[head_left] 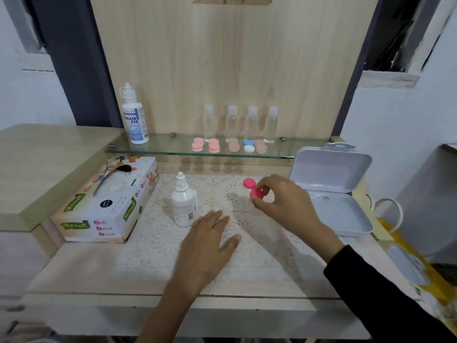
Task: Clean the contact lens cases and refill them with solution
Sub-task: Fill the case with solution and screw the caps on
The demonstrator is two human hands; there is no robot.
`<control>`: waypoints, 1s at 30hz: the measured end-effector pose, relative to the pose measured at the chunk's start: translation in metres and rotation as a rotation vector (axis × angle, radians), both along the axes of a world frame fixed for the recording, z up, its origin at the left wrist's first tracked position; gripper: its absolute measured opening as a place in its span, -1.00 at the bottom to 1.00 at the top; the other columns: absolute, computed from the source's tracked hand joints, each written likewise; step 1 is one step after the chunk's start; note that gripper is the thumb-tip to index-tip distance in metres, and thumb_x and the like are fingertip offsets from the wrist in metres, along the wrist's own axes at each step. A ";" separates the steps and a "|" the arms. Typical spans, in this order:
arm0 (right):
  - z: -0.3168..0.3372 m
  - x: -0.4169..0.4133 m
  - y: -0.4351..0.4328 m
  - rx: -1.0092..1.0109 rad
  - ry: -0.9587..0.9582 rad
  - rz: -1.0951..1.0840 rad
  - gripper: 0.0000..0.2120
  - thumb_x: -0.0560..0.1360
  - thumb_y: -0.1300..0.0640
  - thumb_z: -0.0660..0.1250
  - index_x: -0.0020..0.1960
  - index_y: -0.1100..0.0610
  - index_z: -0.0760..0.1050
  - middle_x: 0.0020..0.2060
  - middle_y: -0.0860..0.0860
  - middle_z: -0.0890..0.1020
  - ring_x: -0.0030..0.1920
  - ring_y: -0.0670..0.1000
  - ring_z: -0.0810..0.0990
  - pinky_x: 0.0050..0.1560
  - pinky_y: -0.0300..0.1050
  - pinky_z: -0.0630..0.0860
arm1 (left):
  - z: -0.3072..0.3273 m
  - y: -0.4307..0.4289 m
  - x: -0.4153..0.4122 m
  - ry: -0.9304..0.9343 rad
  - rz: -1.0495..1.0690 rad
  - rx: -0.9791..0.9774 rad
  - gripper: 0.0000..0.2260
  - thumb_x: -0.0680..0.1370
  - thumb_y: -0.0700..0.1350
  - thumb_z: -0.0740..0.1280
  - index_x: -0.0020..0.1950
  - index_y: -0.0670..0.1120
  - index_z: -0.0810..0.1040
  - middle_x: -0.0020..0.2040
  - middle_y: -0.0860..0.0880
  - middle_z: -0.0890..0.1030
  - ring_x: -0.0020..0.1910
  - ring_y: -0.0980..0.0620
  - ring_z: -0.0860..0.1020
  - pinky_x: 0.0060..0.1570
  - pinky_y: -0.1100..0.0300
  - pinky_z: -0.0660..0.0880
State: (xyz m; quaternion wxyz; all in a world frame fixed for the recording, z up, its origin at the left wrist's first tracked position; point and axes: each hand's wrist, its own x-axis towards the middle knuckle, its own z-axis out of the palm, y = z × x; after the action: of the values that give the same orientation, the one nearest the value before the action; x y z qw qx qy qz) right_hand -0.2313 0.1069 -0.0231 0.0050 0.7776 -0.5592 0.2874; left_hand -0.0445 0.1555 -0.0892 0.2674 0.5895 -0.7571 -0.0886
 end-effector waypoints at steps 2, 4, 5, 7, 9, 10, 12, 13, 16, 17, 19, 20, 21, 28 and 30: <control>0.014 0.000 -0.010 -0.058 -0.004 -0.022 -0.85 0.48 -0.05 0.34 -0.05 0.01 0.55 -0.12 -0.14 0.56 -0.07 -0.11 0.49 -0.20 -0.14 0.41 | 0.001 0.000 0.000 0.002 -0.007 -0.006 -0.49 0.59 0.21 0.11 0.51 0.07 0.21 0.54 0.14 0.12 0.51 0.19 0.01 0.42 0.28 -0.08; 0.027 -0.002 -0.023 -0.102 -0.011 -0.057 -0.85 0.48 -0.04 0.34 -0.07 0.03 0.56 -0.13 -0.11 0.57 -0.07 -0.08 0.50 -0.19 -0.13 0.41 | 0.000 0.000 0.000 0.007 -0.015 -0.011 -0.49 0.59 0.21 0.11 0.51 0.07 0.21 0.54 0.13 0.12 0.51 0.19 0.01 0.39 0.31 -0.11; 0.034 -0.004 -0.030 -0.128 -0.006 -0.071 -0.84 0.48 -0.03 0.35 -0.07 0.05 0.57 -0.14 -0.08 0.59 -0.06 -0.05 0.51 -0.17 -0.11 0.42 | 0.000 0.000 0.000 0.008 -0.016 -0.013 -0.49 0.59 0.21 0.10 0.51 0.07 0.21 0.54 0.13 0.12 0.51 0.19 0.01 0.39 0.32 -0.12; 0.047 -0.007 -0.044 -0.186 0.022 -0.098 -0.82 0.48 -0.01 0.34 -0.08 0.09 0.58 -0.15 -0.03 0.61 -0.06 0.03 0.51 -0.10 -0.05 0.40 | -0.001 0.000 0.001 0.006 -0.018 -0.014 -0.48 0.59 0.22 0.10 0.51 0.07 0.20 0.54 0.14 0.11 0.51 0.20 0.00 0.38 0.34 -0.14; 0.058 -0.011 -0.058 -0.216 0.083 -0.161 -0.81 0.50 0.01 0.31 -0.08 0.12 0.59 -0.16 0.01 0.62 -0.06 0.06 0.48 -0.08 -0.07 0.22 | -0.002 0.000 0.001 0.008 -0.015 -0.019 -0.48 0.59 0.22 0.10 0.51 0.08 0.20 0.54 0.15 0.10 0.51 0.21 -0.01 0.38 0.34 -0.14; 0.063 -0.013 -0.064 -0.228 0.130 -0.208 -0.80 0.51 0.01 0.29 -0.08 0.13 0.58 -0.18 0.02 0.61 -0.07 0.07 0.47 -0.09 -0.07 0.14 | -0.003 0.000 0.002 0.009 -0.013 -0.021 -0.48 0.59 0.22 0.10 0.51 0.08 0.20 0.54 0.15 0.10 0.50 0.21 -0.01 0.38 0.34 -0.14; 0.071 -0.016 -0.076 -0.241 0.243 -0.309 -0.79 0.53 0.02 0.27 -0.11 0.16 0.55 -0.24 0.03 0.56 -0.12 0.08 0.41 -0.06 -0.03 0.11 | -0.004 -0.001 0.002 0.007 -0.013 -0.022 -0.48 0.59 0.23 0.09 0.51 0.08 0.20 0.54 0.15 0.10 0.50 0.21 -0.01 0.39 0.34 -0.13; 0.075 -0.017 -0.081 -0.231 0.300 -0.348 -0.78 0.54 0.03 0.27 -0.14 0.16 0.53 -0.27 0.03 0.52 -0.14 0.08 0.37 -0.01 -0.01 0.14 | -0.005 -0.001 0.002 0.001 -0.013 -0.023 -0.47 0.59 0.25 0.07 0.51 0.08 0.20 0.54 0.15 0.10 0.50 0.21 -0.01 0.39 0.34 -0.13; 0.081 -0.018 -0.093 -0.139 0.448 -0.415 -0.70 0.55 0.06 0.29 -0.32 0.13 0.34 -0.32 0.02 0.43 -0.16 0.08 0.32 0.16 0.02 0.18 | -0.004 -0.003 0.003 -0.010 -0.015 -0.034 -0.43 0.56 0.30 0.02 0.51 0.09 0.19 0.54 0.16 0.10 0.50 0.21 -0.01 0.37 0.35 -0.14; 0.082 -0.018 -0.096 -0.107 0.484 -0.424 -0.64 0.55 0.07 0.29 -0.36 0.11 0.27 -0.35 0.01 0.40 -0.16 0.08 0.32 0.18 0.01 0.18 | -0.004 -0.003 0.003 -0.009 -0.015 -0.035 -0.45 0.57 0.28 0.04 0.51 0.09 0.19 0.54 0.16 0.10 0.50 0.21 -0.01 0.37 0.35 -0.14; 0.083 -0.017 -0.101 -0.051 0.543 -0.431 -0.61 0.55 0.07 0.28 -0.38 0.08 0.20 -0.42 -0.02 0.33 -0.16 0.07 0.34 0.20 -0.01 0.18 | -0.004 -0.004 0.003 -0.002 -0.010 -0.036 -0.48 0.59 0.25 0.07 0.51 0.10 0.19 0.54 0.17 0.09 0.50 0.22 -0.02 0.36 0.36 -0.14; 0.082 -0.017 -0.104 -0.023 0.565 -0.432 -0.61 0.54 0.06 0.28 -0.37 0.07 0.20 -0.43 -0.02 0.31 -0.16 0.07 0.35 0.22 -0.02 0.18 | -0.004 -0.004 0.003 -0.005 -0.008 -0.033 -0.47 0.58 0.27 0.06 0.51 0.10 0.18 0.54 0.18 0.08 0.50 0.22 -0.02 0.36 0.36 -0.14; 0.082 -0.016 -0.106 0.006 0.584 -0.431 -0.62 0.54 0.05 0.28 -0.36 0.07 0.20 -0.42 -0.03 0.31 -0.16 0.06 0.36 0.24 -0.02 0.17 | -0.005 -0.004 0.003 -0.011 -0.008 -0.030 -0.43 0.55 0.32 0.01 0.51 0.11 0.18 0.53 0.18 0.08 0.50 0.23 -0.02 0.36 0.37 -0.14; 0.080 -0.013 -0.115 0.094 0.599 -0.441 -0.64 0.54 -0.01 0.29 -0.33 0.06 0.24 -0.39 -0.04 0.36 -0.21 0.05 0.43 0.23 -0.02 0.17 | -0.004 -0.004 0.003 0.009 -0.004 -0.036 -0.37 0.50 0.36 -0.04 0.50 0.11 0.20 0.53 0.19 0.10 0.50 0.24 -0.01 0.38 0.36 -0.11; 0.080 -0.013 -0.117 0.101 0.587 -0.441 -0.64 0.53 -0.03 0.30 -0.33 0.06 0.25 -0.39 -0.04 0.36 -0.22 0.04 0.43 0.21 -0.02 0.17 | -0.004 -0.004 0.004 0.006 -0.005 -0.031 -0.41 0.53 0.34 0.00 0.51 0.11 0.19 0.53 0.20 0.09 0.50 0.24 -0.03 0.38 0.35 -0.11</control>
State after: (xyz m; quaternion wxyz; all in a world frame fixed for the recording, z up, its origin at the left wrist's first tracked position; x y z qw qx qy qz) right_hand -0.2445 -0.0102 0.0568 0.1885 0.6870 -0.7016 0.0164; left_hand -0.0408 0.1515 -0.0934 0.2784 0.5833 -0.7589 -0.0792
